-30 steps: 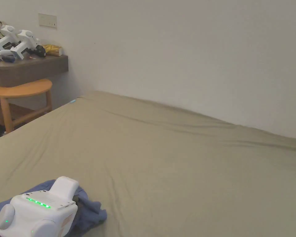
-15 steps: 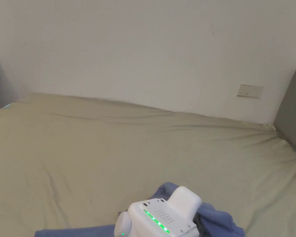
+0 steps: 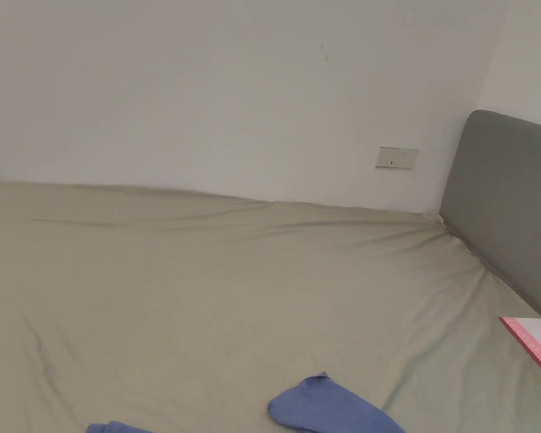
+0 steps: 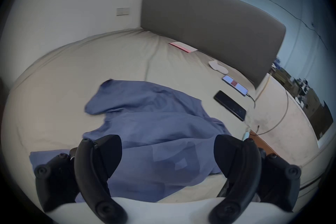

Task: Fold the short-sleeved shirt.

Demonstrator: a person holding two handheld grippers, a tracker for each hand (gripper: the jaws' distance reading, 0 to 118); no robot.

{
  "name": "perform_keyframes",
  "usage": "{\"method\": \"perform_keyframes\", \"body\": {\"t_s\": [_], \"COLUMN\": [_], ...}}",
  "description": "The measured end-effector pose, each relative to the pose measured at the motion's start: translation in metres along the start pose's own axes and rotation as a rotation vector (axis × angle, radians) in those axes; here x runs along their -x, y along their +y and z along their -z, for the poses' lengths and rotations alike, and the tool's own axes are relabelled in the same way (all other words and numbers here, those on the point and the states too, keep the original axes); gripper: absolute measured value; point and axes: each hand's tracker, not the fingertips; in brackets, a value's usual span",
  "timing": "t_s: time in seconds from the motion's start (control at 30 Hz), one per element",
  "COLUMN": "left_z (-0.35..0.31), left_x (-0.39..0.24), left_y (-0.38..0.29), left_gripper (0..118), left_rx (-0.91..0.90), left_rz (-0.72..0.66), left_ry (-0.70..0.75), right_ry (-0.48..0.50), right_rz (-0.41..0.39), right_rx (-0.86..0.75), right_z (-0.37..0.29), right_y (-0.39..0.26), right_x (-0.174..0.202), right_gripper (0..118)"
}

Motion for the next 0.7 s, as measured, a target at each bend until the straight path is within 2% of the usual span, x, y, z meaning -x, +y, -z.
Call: {"method": "perform_keyframes", "body": {"t_s": [0.13, 0.37, 0.43, 0.5, 0.53, 0.57, 0.6, 0.7], "left_z": [-0.06, -0.213, -0.242, -0.264, -0.27, -0.274, -0.275, -0.269], "left_x": [0.037, 0.112, 0.127, 0.139, 0.143, 0.146, 0.149, 0.159], "left_y": [0.009, -0.006, -0.02, -0.038, -0.046, -0.055, -0.062, -0.072], "left_gripper": [104, 103, 97, 64, 40, 11, 1, 0], "left_rx": [-0.123, -0.341, -0.355, -0.356, -0.356, -0.353, -0.343, -0.27], "left_rz": [-0.038, -0.152, -0.199, -0.24, -0.244, -0.242, -0.233, -0.248], "left_ry": [0.095, 0.352, 0.381, 0.418, 0.458, 0.518, 0.57, 0.512], "right_ry": [0.023, 0.105, 0.129, 0.156, 0.167, 0.18, 0.191, 0.214], "right_rz": [0.012, 0.043, 0.053, 0.067, 0.075, 0.086, 0.095, 0.104], "right_rx": [0.001, -0.009, -0.006, 0.004, 0.01, 0.018, 0.025, 0.047], "right_z": [-0.001, 0.008, 0.011, 0.014, 0.015, 0.017, 0.019, 0.023], "right_y": [0.002, 0.003, 0.001, -0.003, -0.005, -0.008, -0.01, -0.016], "right_x": [0.006, 0.033, 0.042, 0.051, 0.055, 0.059, 0.062, 0.07], "right_gripper": [18, 18, 18, 18, 18, 18, 18, 18]}}
